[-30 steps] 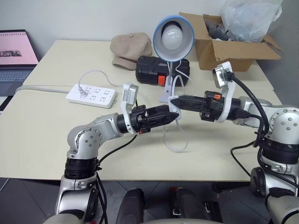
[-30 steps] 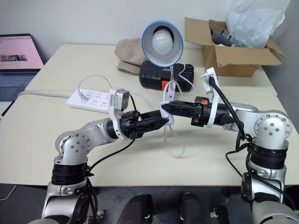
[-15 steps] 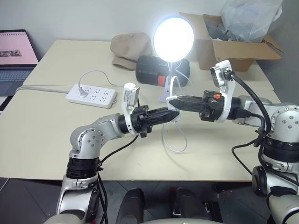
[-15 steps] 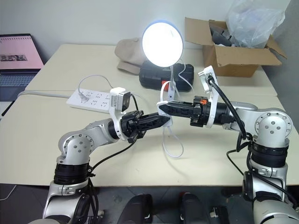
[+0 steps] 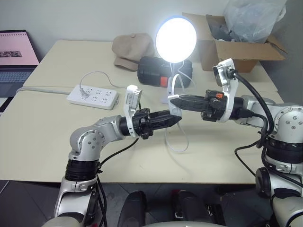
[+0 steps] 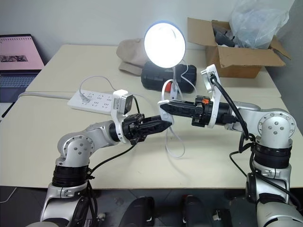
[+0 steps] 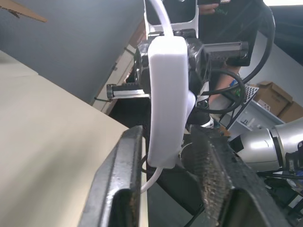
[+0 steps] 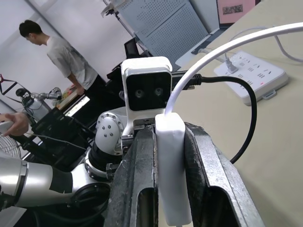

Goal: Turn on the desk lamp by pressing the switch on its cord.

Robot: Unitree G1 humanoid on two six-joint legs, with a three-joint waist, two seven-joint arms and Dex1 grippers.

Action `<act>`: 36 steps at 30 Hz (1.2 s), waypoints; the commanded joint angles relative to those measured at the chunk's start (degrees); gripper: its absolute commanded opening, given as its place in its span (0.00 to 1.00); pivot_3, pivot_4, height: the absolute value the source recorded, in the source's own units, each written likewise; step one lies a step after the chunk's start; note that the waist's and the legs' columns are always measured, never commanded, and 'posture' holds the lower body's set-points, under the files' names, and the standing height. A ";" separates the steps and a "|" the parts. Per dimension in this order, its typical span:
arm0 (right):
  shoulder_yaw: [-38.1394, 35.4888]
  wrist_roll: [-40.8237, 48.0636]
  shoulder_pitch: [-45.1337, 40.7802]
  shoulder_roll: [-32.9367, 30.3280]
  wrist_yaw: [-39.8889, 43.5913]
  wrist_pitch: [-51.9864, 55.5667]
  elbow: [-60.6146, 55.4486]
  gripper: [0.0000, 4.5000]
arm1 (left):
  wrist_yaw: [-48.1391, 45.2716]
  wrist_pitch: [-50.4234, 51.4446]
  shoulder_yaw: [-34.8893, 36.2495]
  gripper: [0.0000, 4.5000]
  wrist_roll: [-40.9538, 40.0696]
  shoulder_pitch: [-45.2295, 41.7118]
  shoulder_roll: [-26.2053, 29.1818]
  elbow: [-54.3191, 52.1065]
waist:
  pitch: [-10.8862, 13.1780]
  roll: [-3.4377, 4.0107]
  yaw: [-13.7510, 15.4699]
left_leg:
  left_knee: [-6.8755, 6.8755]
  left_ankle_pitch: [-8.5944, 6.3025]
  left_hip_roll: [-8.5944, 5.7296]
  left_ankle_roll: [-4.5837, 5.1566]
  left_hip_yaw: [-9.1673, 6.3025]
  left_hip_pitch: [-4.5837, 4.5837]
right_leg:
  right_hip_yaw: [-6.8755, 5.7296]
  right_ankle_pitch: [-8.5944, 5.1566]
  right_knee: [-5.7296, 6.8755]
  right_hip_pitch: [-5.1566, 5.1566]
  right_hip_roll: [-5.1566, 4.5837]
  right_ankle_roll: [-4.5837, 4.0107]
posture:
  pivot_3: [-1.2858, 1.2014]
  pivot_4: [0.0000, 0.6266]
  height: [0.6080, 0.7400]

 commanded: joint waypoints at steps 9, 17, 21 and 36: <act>-0.29 0.57 2.41 -0.79 -3.09 -2.23 -0.92 0.09 | -3.66 -0.73 -1.27 0.94 2.25 3.04 7.97 -6.35 | 0.00 0.00 -0.06 | -0.01 0.00 0.02 0.00 0.00 0.00 | 0.01 0.00 -0.01 -0.01 0.00 0.00 | 0.52 0.24 1.00; 4.22 -10.10 6.17 0.88 -13.53 -3.08 2.43 0.09 | -6.98 -9.30 -4.01 1.00 12.47 10.42 18.29 -14.12 | -0.01 -0.02 0.09 | -0.03 0.00 0.02 0.00 0.01 0.00 | 0.01 0.00 -0.04 -0.02 -0.03 -0.01 | 0.52 0.24 1.00; 7.25 -17.69 3.98 4.15 -17.28 -4.63 7.36 0.09 | -6.18 -11.43 -2.72 1.00 15.23 12.68 21.06 -14.30 | 0.01 0.01 0.13 | -0.03 0.00 0.01 0.00 0.02 0.00 | 0.02 0.00 -0.01 -0.06 -0.04 -0.01 | 0.52 0.24 1.00; 9.01 -35.37 1.09 9.98 -16.58 -10.91 15.88 0.39 | -7.12 -17.10 -4.03 1.00 21.52 16.60 24.51 -14.61 | 0.02 0.04 0.17 | -0.06 0.00 0.03 0.00 0.06 -0.08 | 0.05 0.00 -0.02 -0.16 -0.04 -0.01 | 0.52 0.24 1.00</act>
